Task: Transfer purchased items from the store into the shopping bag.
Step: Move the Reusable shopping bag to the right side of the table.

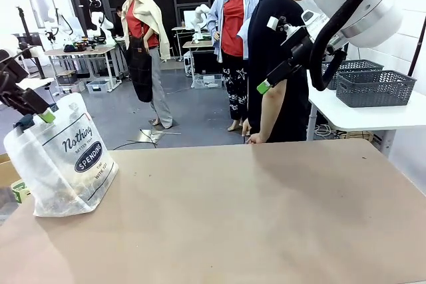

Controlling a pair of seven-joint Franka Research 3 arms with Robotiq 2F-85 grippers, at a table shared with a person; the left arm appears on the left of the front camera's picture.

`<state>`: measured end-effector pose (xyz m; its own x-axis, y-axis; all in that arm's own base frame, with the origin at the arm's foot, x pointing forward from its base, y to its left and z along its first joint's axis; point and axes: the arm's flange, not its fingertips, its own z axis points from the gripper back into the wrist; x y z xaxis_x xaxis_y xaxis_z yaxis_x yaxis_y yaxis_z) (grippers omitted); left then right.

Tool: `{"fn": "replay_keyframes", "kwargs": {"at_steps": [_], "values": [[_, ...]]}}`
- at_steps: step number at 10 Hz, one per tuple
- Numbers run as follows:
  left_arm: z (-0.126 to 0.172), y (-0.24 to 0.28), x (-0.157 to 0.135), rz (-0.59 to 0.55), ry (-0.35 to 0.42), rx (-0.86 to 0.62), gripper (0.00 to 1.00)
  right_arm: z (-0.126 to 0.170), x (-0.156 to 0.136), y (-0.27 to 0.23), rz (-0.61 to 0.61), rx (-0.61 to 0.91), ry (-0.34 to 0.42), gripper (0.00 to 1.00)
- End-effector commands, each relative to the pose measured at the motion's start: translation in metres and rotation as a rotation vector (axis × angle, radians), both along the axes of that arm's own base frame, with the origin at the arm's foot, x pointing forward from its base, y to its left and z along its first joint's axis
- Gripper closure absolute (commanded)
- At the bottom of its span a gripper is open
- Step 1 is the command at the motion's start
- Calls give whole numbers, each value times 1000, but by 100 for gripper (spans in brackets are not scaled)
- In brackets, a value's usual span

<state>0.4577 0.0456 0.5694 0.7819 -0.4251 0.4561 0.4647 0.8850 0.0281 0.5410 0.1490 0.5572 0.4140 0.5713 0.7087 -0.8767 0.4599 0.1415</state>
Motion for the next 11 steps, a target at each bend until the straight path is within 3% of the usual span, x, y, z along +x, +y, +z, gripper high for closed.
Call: {"fn": "replay_keyframes", "kwargs": {"at_steps": [1,9,11], "values": [[4,0,-2,15,15,22,0,3,0,1,-6,3,16,0],[6,0,-2,-1,-12,3,0,3,0,1,-6,3,16,0],[17,-27,-6,-145,-23,-11,0,3,0,1,-6,3,16,0]]}}
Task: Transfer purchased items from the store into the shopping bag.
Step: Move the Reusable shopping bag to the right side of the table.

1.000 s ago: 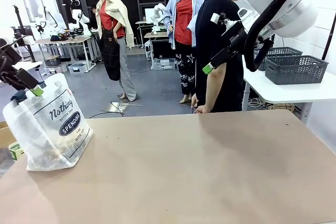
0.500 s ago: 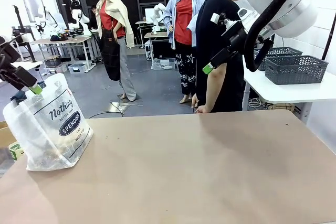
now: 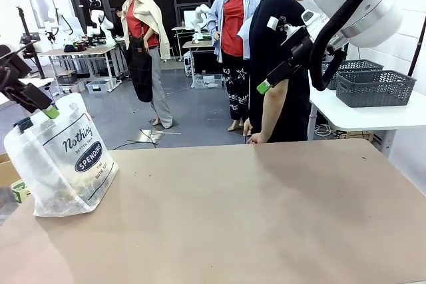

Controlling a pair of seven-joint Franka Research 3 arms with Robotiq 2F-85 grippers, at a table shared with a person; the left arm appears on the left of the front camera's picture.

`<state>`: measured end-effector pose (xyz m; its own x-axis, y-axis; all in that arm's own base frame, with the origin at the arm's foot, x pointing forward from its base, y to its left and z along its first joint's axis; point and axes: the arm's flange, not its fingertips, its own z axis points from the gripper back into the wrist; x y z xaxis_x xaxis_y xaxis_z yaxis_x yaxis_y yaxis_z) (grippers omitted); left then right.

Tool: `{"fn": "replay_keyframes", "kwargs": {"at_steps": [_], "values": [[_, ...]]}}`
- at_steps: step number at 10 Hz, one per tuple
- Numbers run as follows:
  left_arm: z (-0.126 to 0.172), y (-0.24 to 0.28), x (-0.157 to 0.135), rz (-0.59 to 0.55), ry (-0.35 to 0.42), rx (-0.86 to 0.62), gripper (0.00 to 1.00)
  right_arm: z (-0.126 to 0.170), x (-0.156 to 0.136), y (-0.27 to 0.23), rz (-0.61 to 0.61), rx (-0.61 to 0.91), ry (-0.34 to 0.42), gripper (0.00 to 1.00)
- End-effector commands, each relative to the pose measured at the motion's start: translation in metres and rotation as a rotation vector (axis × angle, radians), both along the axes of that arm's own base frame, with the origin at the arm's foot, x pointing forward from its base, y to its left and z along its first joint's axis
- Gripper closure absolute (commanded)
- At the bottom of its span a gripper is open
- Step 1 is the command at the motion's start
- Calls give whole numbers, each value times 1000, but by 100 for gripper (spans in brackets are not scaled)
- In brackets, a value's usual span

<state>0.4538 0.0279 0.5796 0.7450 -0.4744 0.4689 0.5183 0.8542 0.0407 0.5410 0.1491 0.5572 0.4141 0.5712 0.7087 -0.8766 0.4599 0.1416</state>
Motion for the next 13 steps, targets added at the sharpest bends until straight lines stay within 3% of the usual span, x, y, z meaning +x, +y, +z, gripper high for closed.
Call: {"fn": "replay_keyframes", "kwargs": {"at_steps": [1,6,8,13], "values": [[9,-22,-1,-139,-14,0,0,3,0,1,-6,3,16,0],[5,-101,-10,-400,-7,5,0,3,0,1,-6,3,16,0],[4,-124,-4,-554,-1,-56,0,3,0,1,-6,3,16,0],[-2,-168,15,-751,14,-156,0,3,0,1,-6,3,16,0]]}}
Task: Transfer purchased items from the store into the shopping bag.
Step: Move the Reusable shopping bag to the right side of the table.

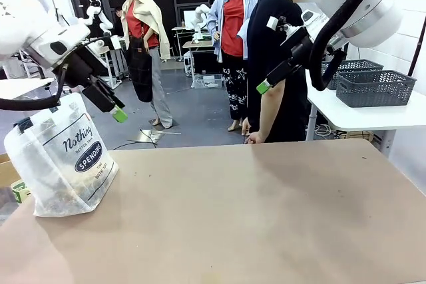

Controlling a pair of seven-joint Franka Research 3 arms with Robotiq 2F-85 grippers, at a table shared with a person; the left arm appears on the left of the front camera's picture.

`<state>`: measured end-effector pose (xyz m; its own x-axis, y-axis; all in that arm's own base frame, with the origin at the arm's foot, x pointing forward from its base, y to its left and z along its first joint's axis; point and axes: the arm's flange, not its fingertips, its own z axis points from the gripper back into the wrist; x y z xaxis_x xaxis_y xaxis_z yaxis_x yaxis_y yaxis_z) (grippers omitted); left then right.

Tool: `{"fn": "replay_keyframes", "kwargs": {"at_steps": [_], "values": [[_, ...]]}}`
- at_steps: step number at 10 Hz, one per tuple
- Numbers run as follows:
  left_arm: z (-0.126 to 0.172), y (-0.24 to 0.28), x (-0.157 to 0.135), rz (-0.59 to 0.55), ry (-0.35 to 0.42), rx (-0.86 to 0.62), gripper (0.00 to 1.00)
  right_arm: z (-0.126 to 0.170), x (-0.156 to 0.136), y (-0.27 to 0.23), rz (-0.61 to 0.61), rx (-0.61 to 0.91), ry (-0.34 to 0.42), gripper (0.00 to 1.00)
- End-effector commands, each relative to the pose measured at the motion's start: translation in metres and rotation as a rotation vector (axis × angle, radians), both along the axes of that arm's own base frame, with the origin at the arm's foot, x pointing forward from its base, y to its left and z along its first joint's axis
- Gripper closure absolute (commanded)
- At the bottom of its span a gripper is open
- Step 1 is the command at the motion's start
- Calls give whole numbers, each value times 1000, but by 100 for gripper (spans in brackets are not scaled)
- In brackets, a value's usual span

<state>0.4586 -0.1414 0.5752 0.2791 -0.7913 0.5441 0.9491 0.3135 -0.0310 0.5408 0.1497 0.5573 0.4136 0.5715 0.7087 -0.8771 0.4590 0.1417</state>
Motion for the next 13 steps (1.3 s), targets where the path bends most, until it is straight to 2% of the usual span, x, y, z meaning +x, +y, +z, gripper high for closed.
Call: {"fn": "replay_keyframes", "kwargs": {"at_steps": [1,4,6,8,10,11,13], "values": [[1,-4,14,-64,40,-60,0,3,1,0,-7,3,16,0],[-9,-18,26,-82,65,-140,0,3,1,0,-7,3,16,0],[-13,-23,31,-86,25,-193,0,3,1,0,-7,3,16,0],[-16,-27,43,-75,17,-213,0,3,1,0,-7,3,16,0],[-14,-26,42,-93,1,-185,0,3,1,0,-7,3,16,0],[-16,-27,38,-64,39,-189,0,3,1,0,-7,3,16,0],[-16,-27,38,-64,39,-189,0,3,1,0,-7,3,16,0]]}}
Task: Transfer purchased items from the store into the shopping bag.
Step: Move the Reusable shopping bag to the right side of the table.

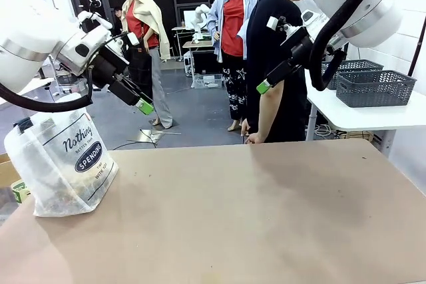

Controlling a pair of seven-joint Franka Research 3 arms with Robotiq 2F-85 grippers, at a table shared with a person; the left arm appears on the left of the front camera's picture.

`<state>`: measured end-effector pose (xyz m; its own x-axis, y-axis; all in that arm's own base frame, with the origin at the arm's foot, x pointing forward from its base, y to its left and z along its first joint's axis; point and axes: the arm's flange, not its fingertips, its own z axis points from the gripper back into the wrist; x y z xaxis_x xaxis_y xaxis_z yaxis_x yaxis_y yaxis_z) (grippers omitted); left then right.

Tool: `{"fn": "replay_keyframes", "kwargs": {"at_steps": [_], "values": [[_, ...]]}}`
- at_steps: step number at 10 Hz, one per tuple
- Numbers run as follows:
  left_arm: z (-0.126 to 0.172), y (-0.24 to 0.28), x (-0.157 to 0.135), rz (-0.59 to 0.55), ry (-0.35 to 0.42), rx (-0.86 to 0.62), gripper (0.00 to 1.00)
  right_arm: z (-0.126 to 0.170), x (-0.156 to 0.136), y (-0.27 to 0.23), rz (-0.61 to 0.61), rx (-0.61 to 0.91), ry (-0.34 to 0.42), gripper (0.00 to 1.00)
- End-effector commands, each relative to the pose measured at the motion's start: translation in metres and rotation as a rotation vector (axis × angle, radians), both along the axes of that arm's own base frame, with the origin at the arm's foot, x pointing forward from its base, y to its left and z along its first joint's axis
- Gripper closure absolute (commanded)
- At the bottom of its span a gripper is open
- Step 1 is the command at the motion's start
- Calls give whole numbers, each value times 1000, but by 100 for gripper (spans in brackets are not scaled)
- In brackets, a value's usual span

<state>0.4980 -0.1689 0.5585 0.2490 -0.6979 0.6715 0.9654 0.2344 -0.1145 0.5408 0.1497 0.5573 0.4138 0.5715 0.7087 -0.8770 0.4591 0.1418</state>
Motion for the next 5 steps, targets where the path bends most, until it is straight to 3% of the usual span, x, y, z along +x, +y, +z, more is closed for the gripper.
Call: {"fn": "replay_keyframes", "kwargs": {"at_steps": [1,5], "values": [[1,1,-2,4,5,-6,0,3,1,0,-7,3,16,0],[1,1,-2,4,5,-6,0,3,1,0,-7,3,16,0]]}}
